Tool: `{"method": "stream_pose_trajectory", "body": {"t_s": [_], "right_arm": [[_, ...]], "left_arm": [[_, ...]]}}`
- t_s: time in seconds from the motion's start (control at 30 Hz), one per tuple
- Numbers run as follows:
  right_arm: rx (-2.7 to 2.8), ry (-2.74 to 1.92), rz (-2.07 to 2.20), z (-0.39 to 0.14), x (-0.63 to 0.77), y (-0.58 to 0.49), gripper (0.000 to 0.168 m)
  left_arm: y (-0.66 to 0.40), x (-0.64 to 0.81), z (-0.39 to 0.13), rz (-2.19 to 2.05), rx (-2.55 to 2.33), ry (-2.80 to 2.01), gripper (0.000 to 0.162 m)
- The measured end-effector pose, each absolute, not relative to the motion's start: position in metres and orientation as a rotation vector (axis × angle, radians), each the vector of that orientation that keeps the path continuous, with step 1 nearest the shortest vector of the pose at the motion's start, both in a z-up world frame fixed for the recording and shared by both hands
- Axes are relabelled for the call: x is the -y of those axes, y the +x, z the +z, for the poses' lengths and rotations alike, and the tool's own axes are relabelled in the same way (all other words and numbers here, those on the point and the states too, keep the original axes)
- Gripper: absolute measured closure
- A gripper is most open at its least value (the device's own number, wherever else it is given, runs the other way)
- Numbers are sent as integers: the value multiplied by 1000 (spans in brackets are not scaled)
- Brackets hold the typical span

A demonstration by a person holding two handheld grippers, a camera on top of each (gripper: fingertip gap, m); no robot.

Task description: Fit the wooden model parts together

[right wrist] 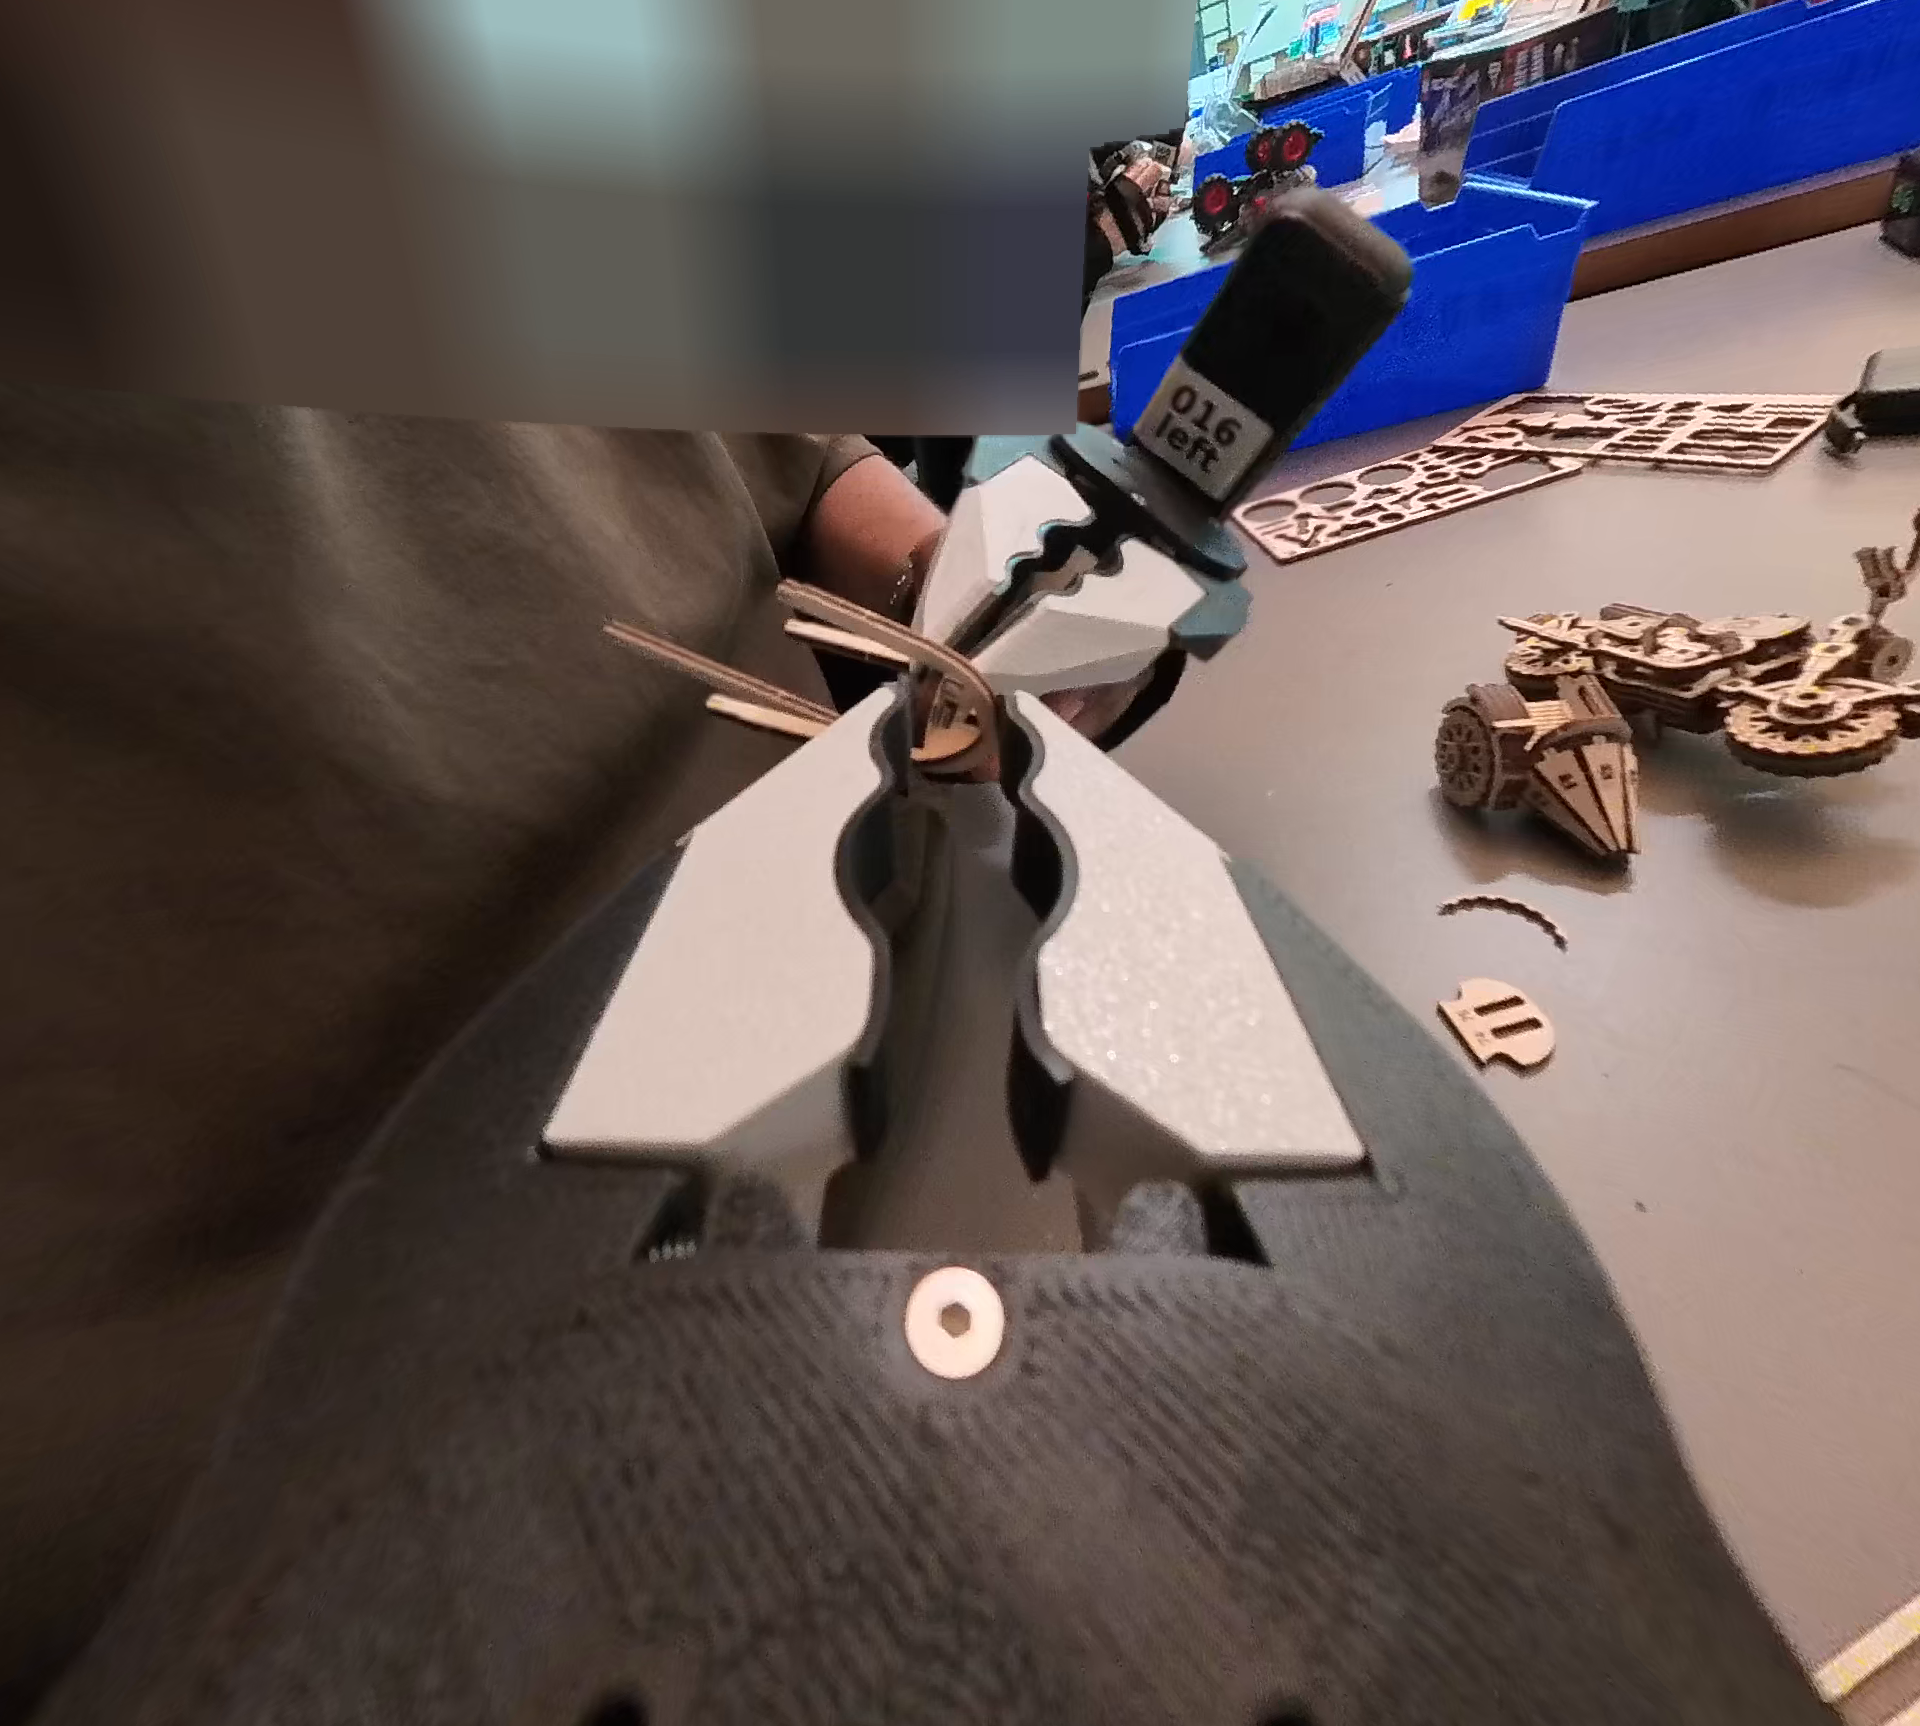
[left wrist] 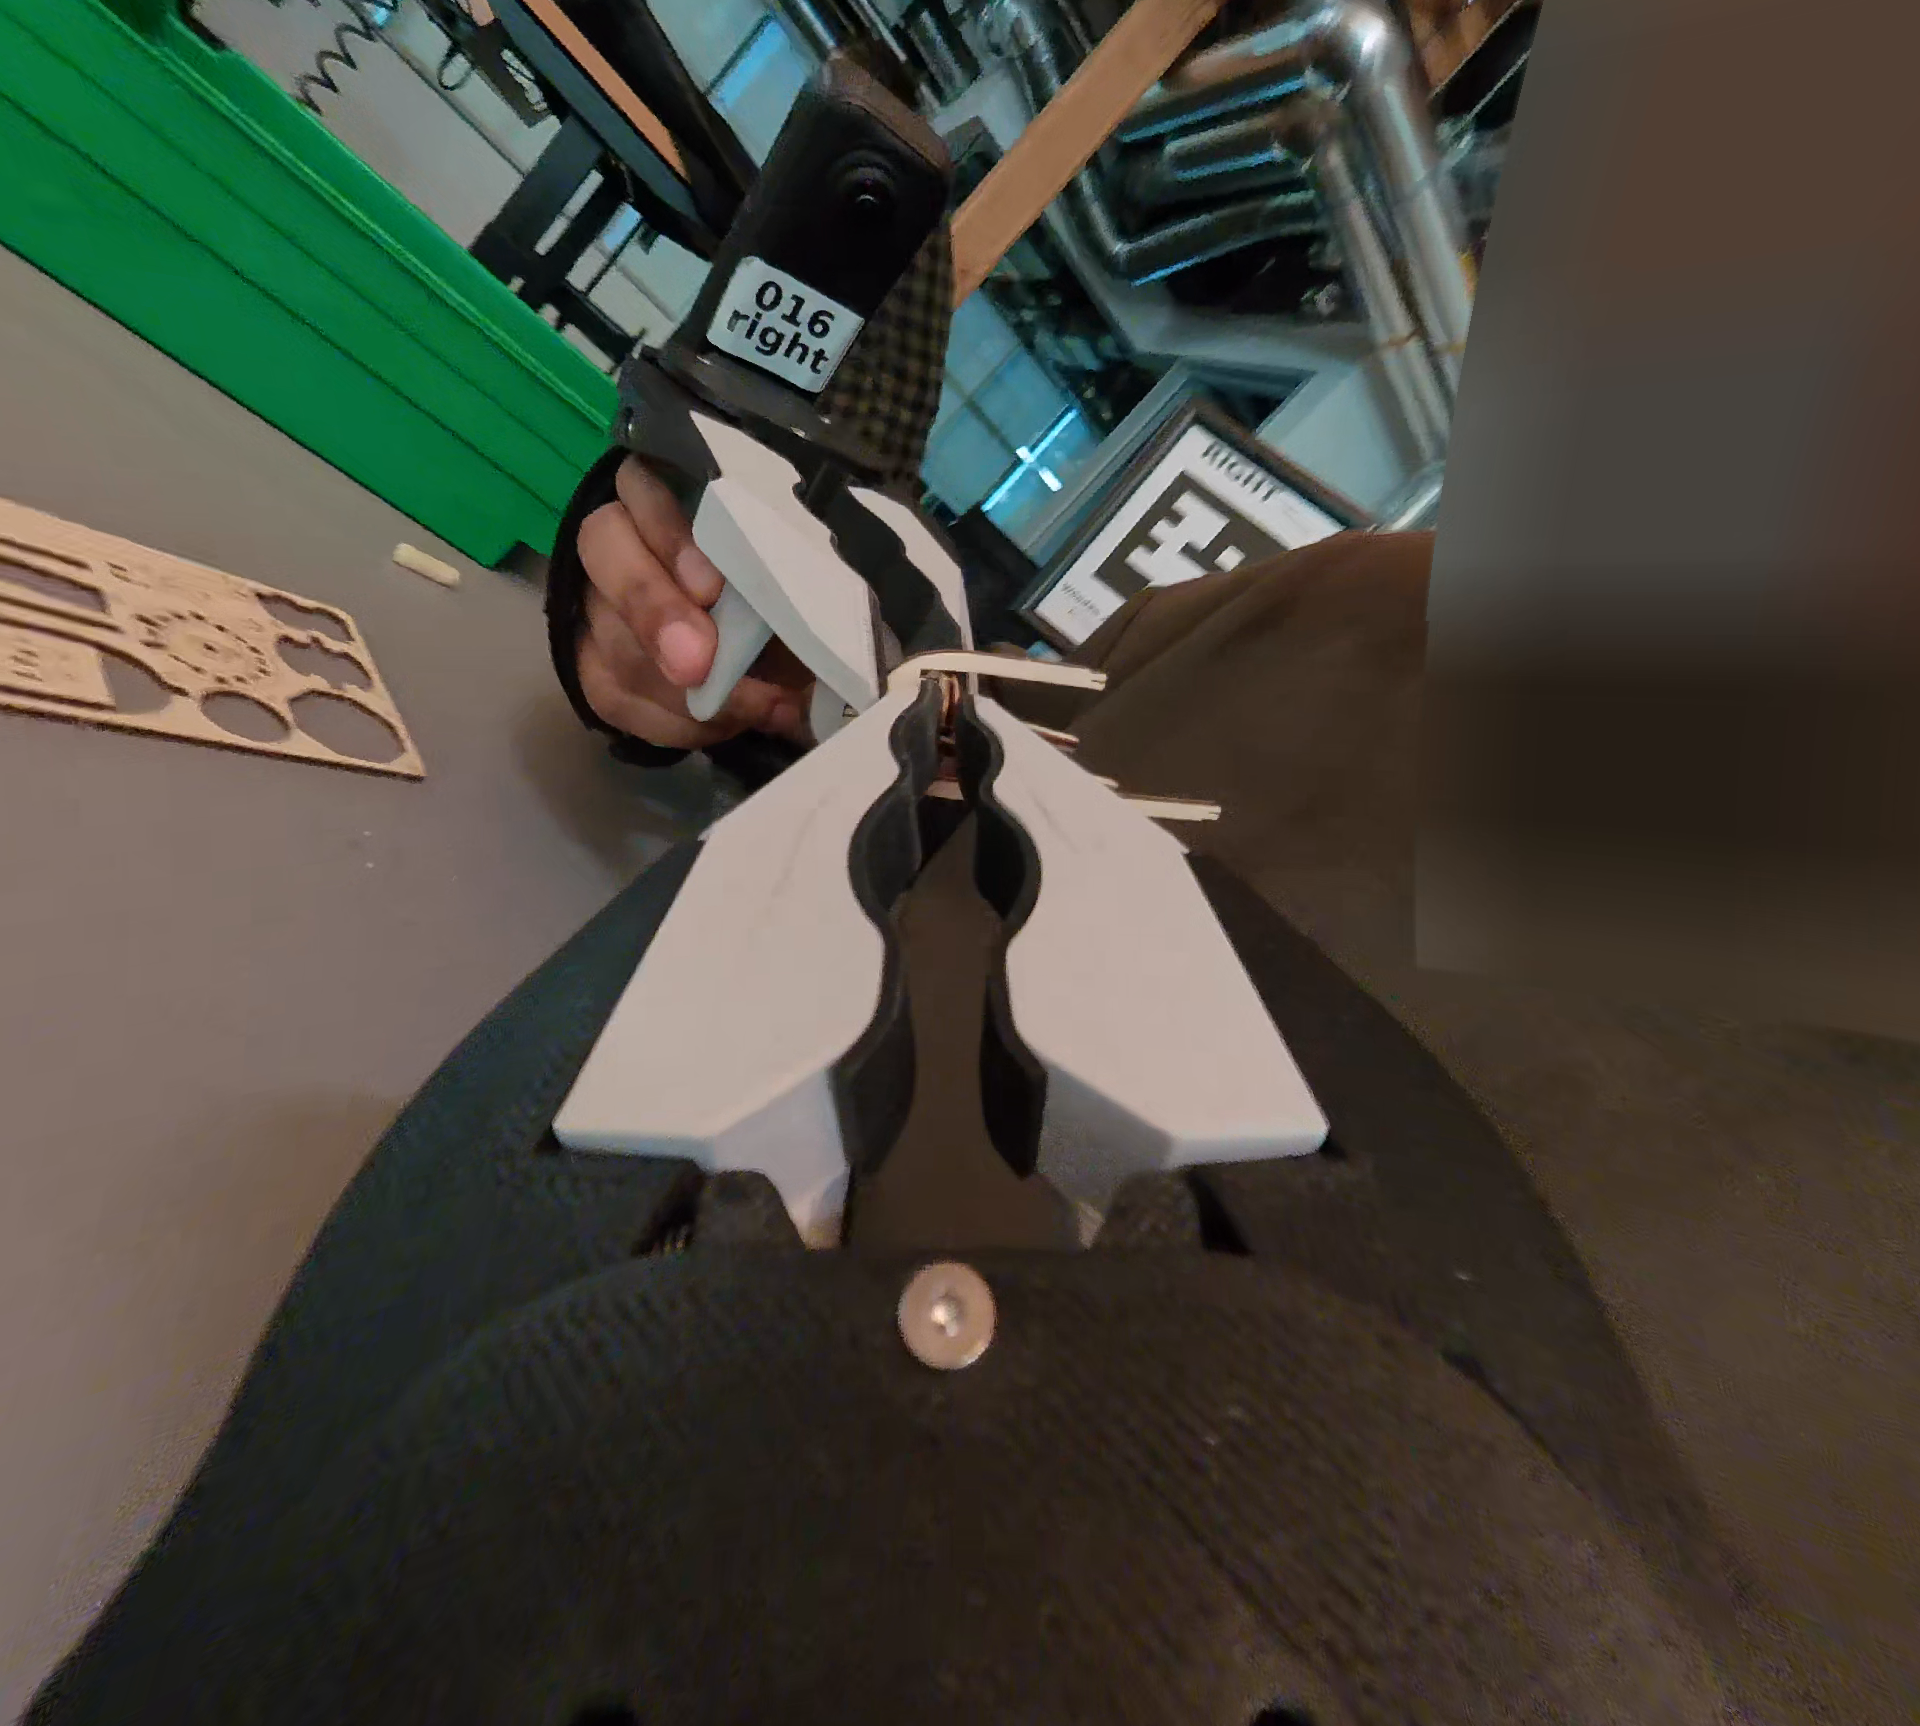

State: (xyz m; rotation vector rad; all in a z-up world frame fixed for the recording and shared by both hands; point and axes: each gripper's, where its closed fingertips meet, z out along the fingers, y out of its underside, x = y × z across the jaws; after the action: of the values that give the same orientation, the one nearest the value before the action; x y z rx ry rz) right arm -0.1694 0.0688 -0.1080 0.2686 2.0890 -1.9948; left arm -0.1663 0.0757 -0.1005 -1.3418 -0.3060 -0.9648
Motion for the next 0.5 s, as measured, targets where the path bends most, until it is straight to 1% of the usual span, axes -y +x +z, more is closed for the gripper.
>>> {"method": "stream_pose_trajectory", "body": {"t_s": [0.03, 0.1, 0.13, 0.2, 0.23, 0.33, 0.43, 0.5], "right_arm": [[-2101, 262, -2003, -108, -68, -170, 154], [-2165, 239, -2035, -109, -68, -171, 154], [-2212, 218, -2046, -110, -68, -172, 154], [-2303, 166, -2092, -111, -68, -172, 154], [-2335, 141, -2127, -109, -68, -173, 154], [-2412, 69, -2171, -107, -67, -170, 153], [-2475, 0, -2188, -108, -63, -166, 153], [-2490, -33, -2192, -108, -61, -163, 153]], "left_arm": [[-166, -75, -100, -909, 282, -1367, 161], [-167, -75, -101, -776, 247, -1418, 160], [-169, -74, -102, -715, 237, -1437, 156], [-175, -72, -104, -625, 237, -1465, 140], [-176, -71, -106, -602, 234, -1476, 135], [-171, -71, -113, -601, 185, -1533, 125], [-162, -74, -116, -642, 153, -1549, 124], [-156, -75, -116, -651, 123, -1556, 128]]}}
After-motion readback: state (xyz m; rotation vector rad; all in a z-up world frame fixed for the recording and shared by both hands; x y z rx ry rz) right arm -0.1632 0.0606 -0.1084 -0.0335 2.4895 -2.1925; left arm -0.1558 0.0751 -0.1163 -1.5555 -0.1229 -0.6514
